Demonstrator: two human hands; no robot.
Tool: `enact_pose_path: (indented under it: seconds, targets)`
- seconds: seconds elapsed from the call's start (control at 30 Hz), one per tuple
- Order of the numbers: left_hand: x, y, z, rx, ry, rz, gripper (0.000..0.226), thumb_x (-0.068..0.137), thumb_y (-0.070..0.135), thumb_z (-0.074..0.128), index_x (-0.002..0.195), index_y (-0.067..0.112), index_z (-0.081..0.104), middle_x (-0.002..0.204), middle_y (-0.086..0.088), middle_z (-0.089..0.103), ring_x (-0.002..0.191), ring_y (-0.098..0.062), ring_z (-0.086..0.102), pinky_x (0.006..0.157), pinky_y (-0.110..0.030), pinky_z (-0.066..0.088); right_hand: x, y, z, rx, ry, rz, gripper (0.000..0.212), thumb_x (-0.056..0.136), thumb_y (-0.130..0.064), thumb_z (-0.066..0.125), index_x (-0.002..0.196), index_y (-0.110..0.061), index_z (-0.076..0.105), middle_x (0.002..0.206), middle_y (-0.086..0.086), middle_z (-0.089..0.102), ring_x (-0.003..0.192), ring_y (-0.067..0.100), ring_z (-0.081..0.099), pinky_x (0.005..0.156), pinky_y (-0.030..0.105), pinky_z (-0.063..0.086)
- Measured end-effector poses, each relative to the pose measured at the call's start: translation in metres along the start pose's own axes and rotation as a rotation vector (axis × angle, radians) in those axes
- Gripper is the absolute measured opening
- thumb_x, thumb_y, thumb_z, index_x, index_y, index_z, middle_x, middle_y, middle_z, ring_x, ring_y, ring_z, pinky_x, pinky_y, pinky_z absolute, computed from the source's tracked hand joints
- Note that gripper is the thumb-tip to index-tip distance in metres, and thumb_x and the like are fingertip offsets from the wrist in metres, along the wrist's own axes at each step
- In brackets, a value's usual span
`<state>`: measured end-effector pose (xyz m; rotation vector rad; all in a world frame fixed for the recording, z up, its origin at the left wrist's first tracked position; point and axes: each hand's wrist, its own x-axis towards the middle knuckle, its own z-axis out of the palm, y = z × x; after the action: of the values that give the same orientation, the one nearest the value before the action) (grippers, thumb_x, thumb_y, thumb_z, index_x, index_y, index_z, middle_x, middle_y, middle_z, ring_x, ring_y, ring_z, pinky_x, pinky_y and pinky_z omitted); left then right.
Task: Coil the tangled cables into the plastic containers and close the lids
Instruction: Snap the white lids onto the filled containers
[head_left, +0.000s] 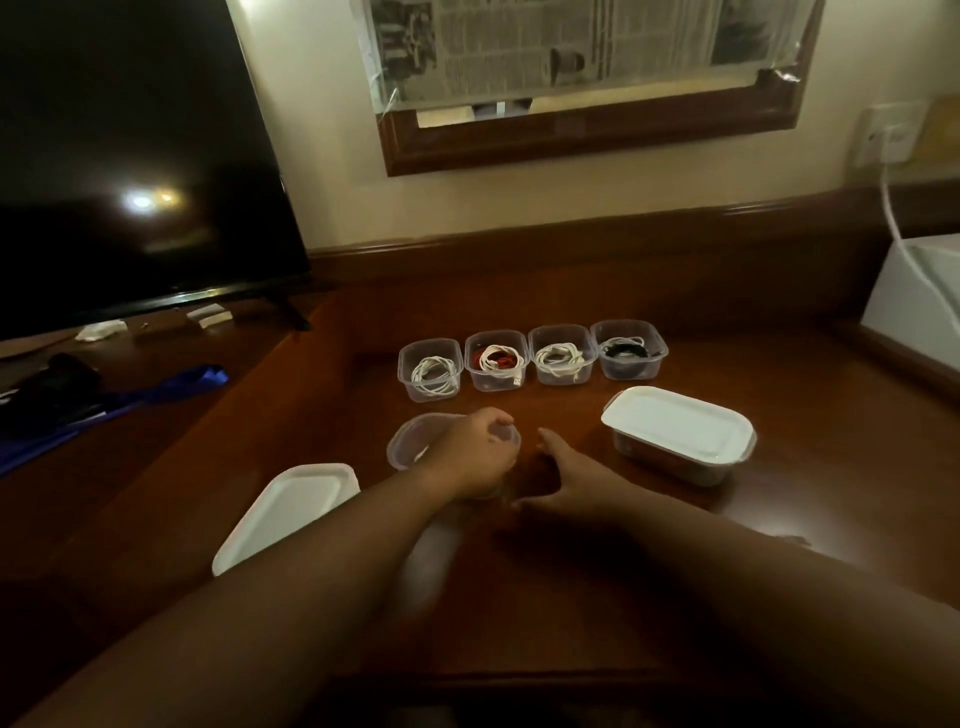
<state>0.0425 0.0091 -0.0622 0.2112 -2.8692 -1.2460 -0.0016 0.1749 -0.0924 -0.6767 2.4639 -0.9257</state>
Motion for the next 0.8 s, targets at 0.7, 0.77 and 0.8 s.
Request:
enact_pose_path:
  seconds: [0.7,0.77,0.8]
  targets:
    - [-0.037,-0.042,-0.025,0.567,-0.055,0.140,0.102,0.071,0.090,0.042,0.153,0.032,0.030,0.161,0.008,0.029,0.147,-0.013,0.027,0.118,-0.038,0.027,-0.023,0.026,0.012,0.012,0.150,-0.166,0.107,0.064,-0.059,0.084,0.150,-0.034,0.024,0.147,-0.008,0.049,0.132,0.016,0.049,0.104,0.031,0.044]
    - [-0.041,-0.048,-0.029,0.441,0.061,0.144,0.078,0.085,0.073,0.051,0.148,0.028,0.041,0.154,0.004,0.040,0.140,-0.014,0.037,0.112,-0.034,0.034,-0.022,0.027,0.012,-0.001,0.154,-0.169,0.107,0.063,-0.061,0.084,0.150,-0.035,0.025,0.146,-0.008,0.051,0.131,0.016,0.050,0.104,0.031,0.045]
    - [-0.042,-0.052,-0.033,0.433,0.155,0.134,0.063,0.091,0.061,0.054,0.144,0.027,0.047,0.149,0.002,0.046,0.136,-0.016,0.043,0.109,-0.036,0.038,-0.022,0.027,0.012,0.000,0.154,-0.167,0.107,0.063,-0.061,0.084,0.149,-0.036,0.025,0.146,-0.008,0.051,0.131,0.016,0.050,0.104,0.031,0.045]
